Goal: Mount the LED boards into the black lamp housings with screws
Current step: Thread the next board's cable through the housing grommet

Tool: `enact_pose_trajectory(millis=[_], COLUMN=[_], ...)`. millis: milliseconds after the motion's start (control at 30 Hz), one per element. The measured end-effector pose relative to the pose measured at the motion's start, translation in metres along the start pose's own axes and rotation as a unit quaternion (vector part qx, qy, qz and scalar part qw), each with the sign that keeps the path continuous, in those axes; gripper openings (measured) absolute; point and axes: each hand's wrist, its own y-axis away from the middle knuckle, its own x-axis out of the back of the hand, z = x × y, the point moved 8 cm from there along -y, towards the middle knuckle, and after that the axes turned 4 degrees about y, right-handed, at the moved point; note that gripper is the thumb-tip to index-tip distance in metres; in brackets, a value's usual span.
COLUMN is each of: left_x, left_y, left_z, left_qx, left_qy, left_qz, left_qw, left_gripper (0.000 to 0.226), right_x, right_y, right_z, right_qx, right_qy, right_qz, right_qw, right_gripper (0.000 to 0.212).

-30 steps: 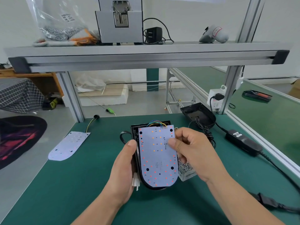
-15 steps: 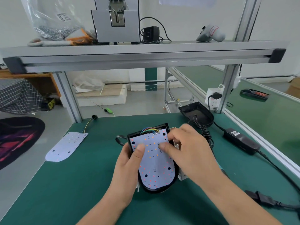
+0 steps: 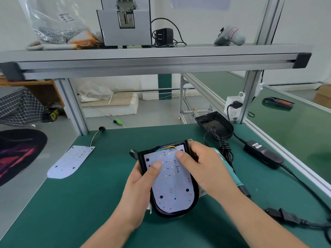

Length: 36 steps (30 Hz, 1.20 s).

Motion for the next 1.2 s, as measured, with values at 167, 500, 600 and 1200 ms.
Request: enact_pose_trajectory(millis=[167,500,600,1200], left_x=[0.009,0.006,0.001,0.003], left_y=[-0.002,-0.001,0.001,-0.002], left_z=[0.004,-0.014,-0.017,-0.018], left_qx=[0.016,0.153,0.171,0.131], left_qy=[-0.004,0.196,0.197,0.171], left_qz=[0.061,-0.050,-0.063,-0.075], left_qw=[0.998,0.967,0.963,0.974], left_gripper=[0.055,0.060,0.065,0.082], right_x=[-0.005,-0.015,-0.017,0.007], right_y=[0.005,0.014,0.015,-0.008], right_z=[-0.014,-0.027,-0.034,0.000], right_qx=[0.048,0.155,0.180,0.084], right_qy=[-0.035,0.045,0.109,0.034], right_qz=[-0.003,-0.035,0.020,-0.044], right_qw=[0.998,0.986,0.977,0.995], right_gripper=[0.021,0.036,0.036,0.025])
